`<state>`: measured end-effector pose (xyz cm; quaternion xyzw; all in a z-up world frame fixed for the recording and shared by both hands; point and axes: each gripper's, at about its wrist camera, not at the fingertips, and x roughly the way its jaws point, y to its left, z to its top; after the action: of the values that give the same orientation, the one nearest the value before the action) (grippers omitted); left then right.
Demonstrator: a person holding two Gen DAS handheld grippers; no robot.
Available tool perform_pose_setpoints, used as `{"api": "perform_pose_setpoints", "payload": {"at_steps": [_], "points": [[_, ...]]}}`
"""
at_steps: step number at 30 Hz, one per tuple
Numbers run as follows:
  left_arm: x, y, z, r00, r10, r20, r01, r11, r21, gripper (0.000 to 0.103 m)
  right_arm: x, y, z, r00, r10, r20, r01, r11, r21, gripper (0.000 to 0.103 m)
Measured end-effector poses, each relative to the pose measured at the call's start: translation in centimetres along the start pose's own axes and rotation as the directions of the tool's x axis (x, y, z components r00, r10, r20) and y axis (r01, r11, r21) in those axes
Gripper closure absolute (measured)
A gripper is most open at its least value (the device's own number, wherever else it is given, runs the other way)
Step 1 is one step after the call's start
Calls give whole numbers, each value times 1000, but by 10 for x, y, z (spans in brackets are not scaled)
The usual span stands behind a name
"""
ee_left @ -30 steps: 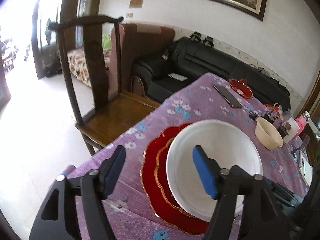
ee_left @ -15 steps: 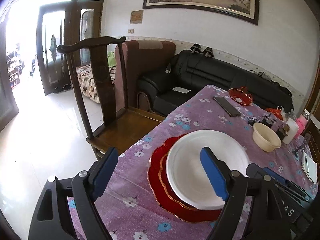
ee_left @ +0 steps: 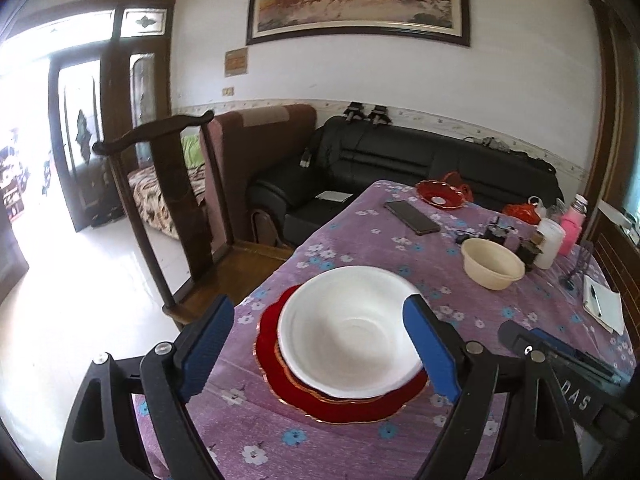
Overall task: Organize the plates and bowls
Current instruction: 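Move both grippers to the cream ribbed bowl rim, then close both grippers on the cream bowl rim and lift it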
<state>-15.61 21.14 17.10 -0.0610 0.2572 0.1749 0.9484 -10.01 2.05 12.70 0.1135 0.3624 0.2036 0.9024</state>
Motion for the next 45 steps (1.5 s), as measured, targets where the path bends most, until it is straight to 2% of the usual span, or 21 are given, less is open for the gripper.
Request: {"api": "perform_pose_setpoints", "payload": {"at_steps": [5,8,9,10,11,13,16,18,20,21,25,27,29,31,33,37,42,45], "points": [[-2,-22,4,1000,-23,9,22,998,53,14,-12,-29,5,1000,-18,19,17,999,44,50],[1,-37,15,996,-84,-20,86,992,93,14,-15,-53,11,999,-48,17,47,996,73,50],[3,-43,22,991,-124,-43,128,986,105,14,-16,-60,13,998,-59,16,58,995,83,50],[8,-49,33,978,-190,-82,198,974,111,14,-17,-71,17,997,-77,15,76,993,95,50],[12,-53,40,968,-228,-108,240,965,108,14,-18,-78,20,996,-90,15,88,991,102,50],[29,-65,59,923,-329,-200,350,933,80,14,-17,-99,29,990,-138,20,134,983,122,50],[66,-93,80,861,-394,-322,435,898,63,14,-11,-132,45,980,-196,12,192,968,163,50],[91,-115,88,852,-381,-358,439,893,95,14,-2,-155,56,977,-212,-7,209,956,206,50],[116,-135,93,861,-352,-367,419,900,120,14,11,-172,69,977,-213,-29,214,948,237,50],[133,-145,95,860,-343,-378,414,902,121,14,17,-177,74,977,-209,-37,212,946,244,50],[194,-176,96,812,-350,-466,431,899,74,14,53,-194,95,979,-189,-81,204,941,270,50],[218,-188,97,802,-334,-495,419,905,68,14,77,-203,104,980,-166,-113,192,936,296,50],[246,-201,94,801,-304,-515,392,918,67,14,96,-211,108,981,-140,-132,178,925,336,50],[272,-213,92,789,-287,-544,384,921,71,14,115,-220,113,981,-121,-151,170,914,368,50],[289,-222,89,784,-283,-553,379,923,65,14,130,-226,115,982,-108,-157,162,906,391,50],[324,-242,81,763,-261,-592,368,927,66,14,153,-232,117,981,-84,-173,150,897,416,50],[348,-262,71,768,-207,-607,342,933,115,14,171,-235,119,978,-82,-194,157,899,410,50],[358,-267,62,760,-171,-627,323,937,136,15,176,-237,119,976,-84,-201,161,899,406,50]]}}
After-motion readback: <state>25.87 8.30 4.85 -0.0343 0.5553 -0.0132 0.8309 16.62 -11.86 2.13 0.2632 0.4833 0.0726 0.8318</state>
